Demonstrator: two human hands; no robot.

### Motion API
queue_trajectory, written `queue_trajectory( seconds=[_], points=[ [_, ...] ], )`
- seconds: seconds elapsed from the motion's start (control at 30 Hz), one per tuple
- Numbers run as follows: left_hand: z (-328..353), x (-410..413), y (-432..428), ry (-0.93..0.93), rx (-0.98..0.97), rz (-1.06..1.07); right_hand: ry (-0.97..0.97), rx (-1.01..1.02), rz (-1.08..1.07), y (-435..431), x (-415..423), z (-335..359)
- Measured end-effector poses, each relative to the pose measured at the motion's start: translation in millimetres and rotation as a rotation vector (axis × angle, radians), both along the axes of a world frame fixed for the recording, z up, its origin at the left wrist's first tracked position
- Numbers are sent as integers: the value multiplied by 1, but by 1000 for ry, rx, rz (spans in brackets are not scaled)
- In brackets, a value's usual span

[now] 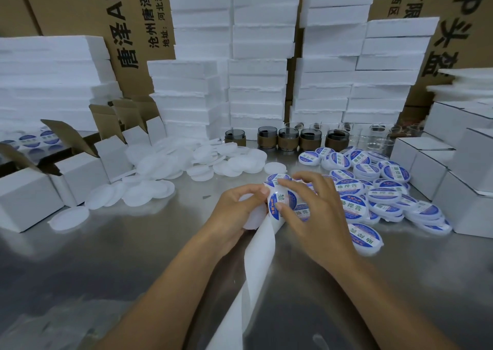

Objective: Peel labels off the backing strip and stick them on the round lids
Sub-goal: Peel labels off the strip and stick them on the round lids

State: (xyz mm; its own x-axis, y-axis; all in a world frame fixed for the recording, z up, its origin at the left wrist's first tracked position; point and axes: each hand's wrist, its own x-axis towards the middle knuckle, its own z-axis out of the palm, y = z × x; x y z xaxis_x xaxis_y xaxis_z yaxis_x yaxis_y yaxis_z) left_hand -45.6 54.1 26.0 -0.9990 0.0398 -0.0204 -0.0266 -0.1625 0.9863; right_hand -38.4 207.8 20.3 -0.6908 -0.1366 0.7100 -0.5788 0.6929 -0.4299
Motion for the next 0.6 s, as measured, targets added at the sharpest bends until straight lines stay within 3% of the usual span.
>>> queue_trajectory(
  seconds=[0.6],
  points=[
    [2,2,2,66,14,-41,160,24,-56,-2,1,0]
  ],
)
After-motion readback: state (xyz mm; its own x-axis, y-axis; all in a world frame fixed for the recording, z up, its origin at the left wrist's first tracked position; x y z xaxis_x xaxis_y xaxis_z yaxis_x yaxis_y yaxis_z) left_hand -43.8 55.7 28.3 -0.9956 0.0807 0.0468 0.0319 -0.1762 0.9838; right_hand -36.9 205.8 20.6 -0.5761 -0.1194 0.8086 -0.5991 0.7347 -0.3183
